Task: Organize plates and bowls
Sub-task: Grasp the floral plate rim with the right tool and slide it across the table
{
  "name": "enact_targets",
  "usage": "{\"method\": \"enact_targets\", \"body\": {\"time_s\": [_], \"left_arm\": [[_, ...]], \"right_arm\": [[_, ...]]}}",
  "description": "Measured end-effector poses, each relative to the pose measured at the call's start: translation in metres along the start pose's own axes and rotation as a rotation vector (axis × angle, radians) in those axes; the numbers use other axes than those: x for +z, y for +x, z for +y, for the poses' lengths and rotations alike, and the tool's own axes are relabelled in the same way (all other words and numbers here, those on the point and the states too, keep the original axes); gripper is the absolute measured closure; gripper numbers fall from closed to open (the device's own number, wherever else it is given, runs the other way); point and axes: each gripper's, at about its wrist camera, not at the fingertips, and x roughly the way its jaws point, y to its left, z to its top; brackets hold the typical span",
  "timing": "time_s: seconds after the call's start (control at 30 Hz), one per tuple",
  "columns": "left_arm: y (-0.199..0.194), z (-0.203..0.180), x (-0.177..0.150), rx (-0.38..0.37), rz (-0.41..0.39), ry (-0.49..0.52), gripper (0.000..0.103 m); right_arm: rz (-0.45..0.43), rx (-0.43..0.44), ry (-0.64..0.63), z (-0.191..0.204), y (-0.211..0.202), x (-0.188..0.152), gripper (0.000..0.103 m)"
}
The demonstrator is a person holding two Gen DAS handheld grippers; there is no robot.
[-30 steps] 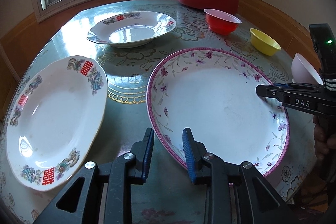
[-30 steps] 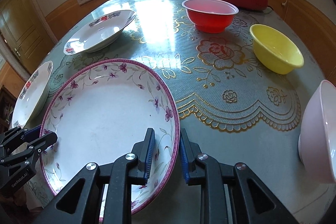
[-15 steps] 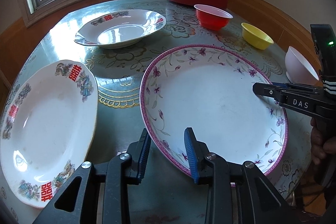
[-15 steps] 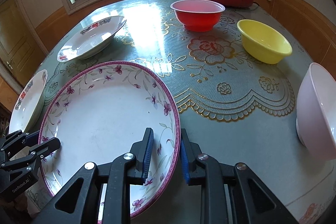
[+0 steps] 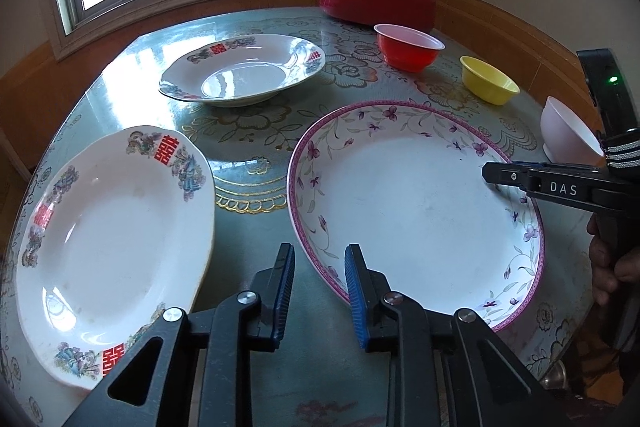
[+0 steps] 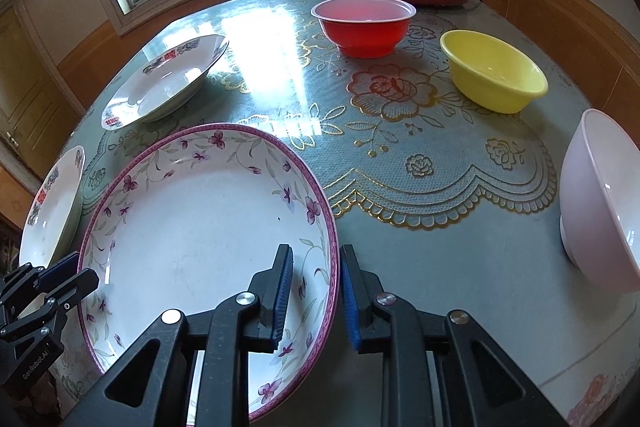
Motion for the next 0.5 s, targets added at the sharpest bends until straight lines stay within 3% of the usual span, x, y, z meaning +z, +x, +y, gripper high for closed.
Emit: {"method": "enact_targets", "body": {"time_s": [0.27,0.5], "left_arm": [[-0.005,-0.001,0.001,-0.002,-0.025,0.013,0.077],[-0.005,0.000,0.002,-0.018,-0.021,0.027,0.077]], "right_arm": [[-0.070,-0.072,-0.009,0.011,-0.017,0.012,0.080],[-0.088,0.006,-0.052,0.036,-0.026,0.019,0.080]]}}
